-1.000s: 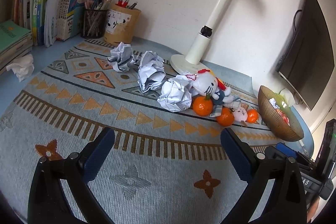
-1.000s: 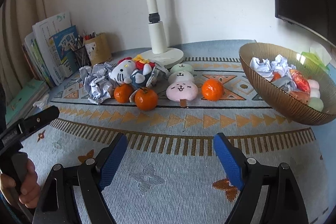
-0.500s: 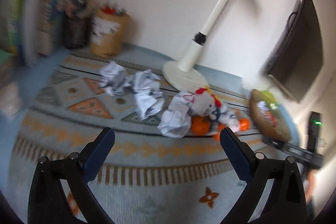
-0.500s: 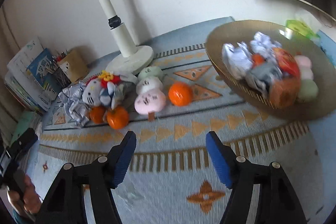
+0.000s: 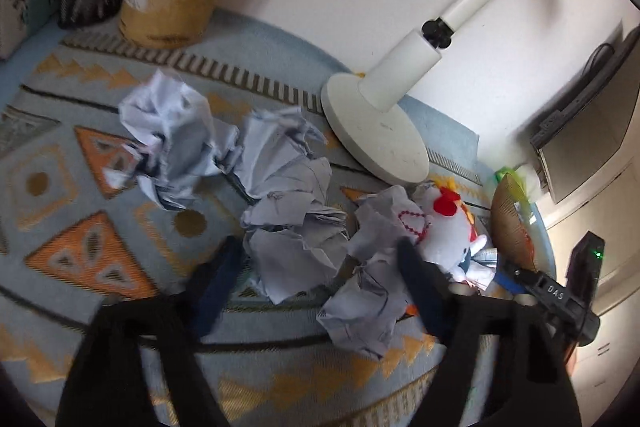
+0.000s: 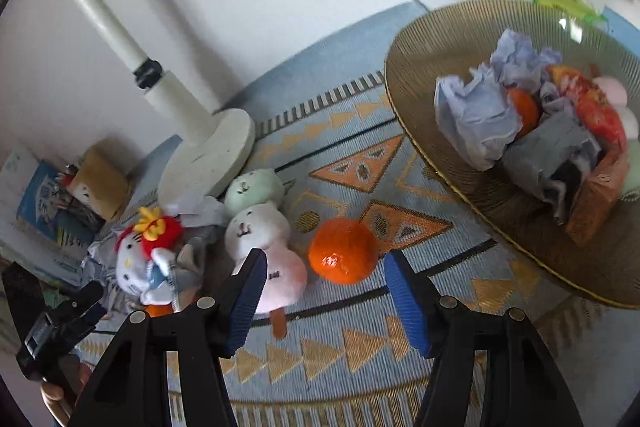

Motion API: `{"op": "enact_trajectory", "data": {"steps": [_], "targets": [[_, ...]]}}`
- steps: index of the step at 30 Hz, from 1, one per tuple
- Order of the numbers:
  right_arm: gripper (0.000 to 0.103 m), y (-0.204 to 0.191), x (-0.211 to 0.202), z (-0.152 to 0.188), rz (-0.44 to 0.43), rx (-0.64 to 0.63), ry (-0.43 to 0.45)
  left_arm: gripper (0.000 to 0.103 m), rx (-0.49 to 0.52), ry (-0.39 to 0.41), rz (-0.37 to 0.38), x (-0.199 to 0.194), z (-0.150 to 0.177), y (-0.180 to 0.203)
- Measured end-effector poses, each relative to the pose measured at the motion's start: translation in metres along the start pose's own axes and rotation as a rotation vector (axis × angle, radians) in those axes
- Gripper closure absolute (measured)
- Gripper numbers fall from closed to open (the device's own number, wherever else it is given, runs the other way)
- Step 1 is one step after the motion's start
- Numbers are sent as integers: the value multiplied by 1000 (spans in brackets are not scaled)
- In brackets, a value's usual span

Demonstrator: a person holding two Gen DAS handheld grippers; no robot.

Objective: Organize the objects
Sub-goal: 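Grasp a mandarin orange with the right gripper while the left gripper grasps a paper ball, then lift the orange and paper ball, carry both over the gold bowl and open both grippers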

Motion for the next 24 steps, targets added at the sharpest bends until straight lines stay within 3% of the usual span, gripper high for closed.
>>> {"op": "enact_trajectory", "data": {"steps": [3, 6, 11, 15, 20, 24], "targets": [[47, 5, 5, 4, -28, 40, 1, 47, 5, 12, 32, -2, 2, 2], [65, 11, 7, 2, -48, 79, 20, 59, 23, 39, 40, -7, 2, 5], [66, 9, 4, 2, -50, 62, 41, 71, 51, 70, 11, -20, 0, 9], [66, 2, -18, -2, -116, 79, 87, 72, 37, 116, 39, -54, 2, 12], [66, -12, -72, 12, -191, -2, 146, 72, 48, 150, 60, -98, 20, 19], [66, -19, -90, 36, -101, -168, 161, 72, 12, 160, 56, -112, 41, 21]]}}
Point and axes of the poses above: each gripper's, at about its wrist camera, not at the fingertips, and x roughly the way its jaws point, y to its right, z to its underside, the point moved 8 cm from there along x, roughly the way its jaws point, and after that the axes turned 10 degrees about y, right-handed, at the moved point
